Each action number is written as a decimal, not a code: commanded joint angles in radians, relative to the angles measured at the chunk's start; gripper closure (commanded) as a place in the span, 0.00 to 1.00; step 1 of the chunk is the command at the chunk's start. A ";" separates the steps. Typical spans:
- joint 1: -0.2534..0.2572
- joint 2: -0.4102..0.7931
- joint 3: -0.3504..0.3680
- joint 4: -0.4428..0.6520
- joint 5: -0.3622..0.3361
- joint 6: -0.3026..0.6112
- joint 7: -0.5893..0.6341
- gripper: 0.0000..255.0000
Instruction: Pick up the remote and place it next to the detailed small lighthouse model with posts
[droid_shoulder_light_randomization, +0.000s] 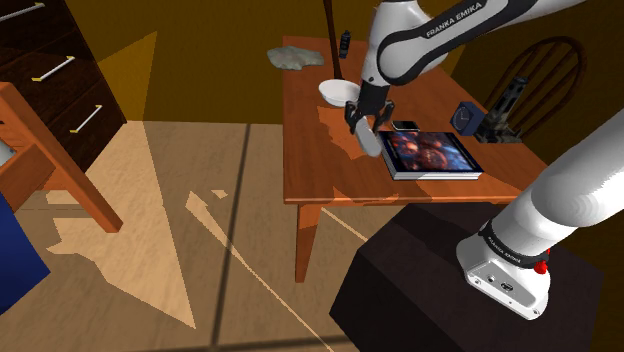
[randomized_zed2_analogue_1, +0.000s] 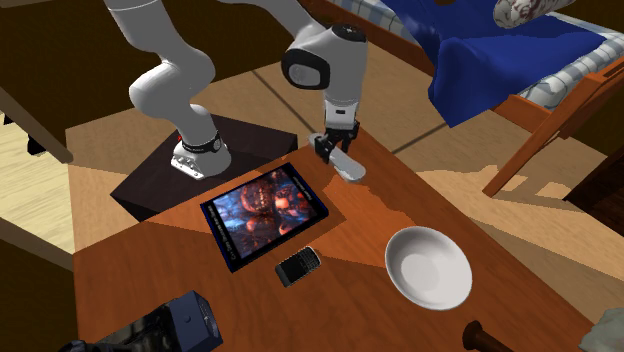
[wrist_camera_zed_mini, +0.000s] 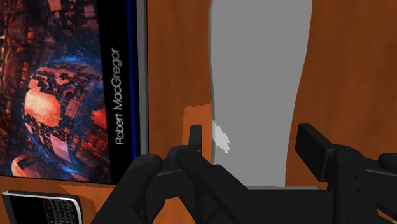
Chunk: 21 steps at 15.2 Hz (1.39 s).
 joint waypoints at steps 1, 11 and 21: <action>0.001 -0.017 -0.001 0.012 0.005 -0.029 -0.004 1.00; 0.003 -0.097 -0.007 0.077 0.021 -0.173 -0.019 1.00; 0.003 -0.152 -0.014 0.163 0.029 -0.313 -0.028 1.00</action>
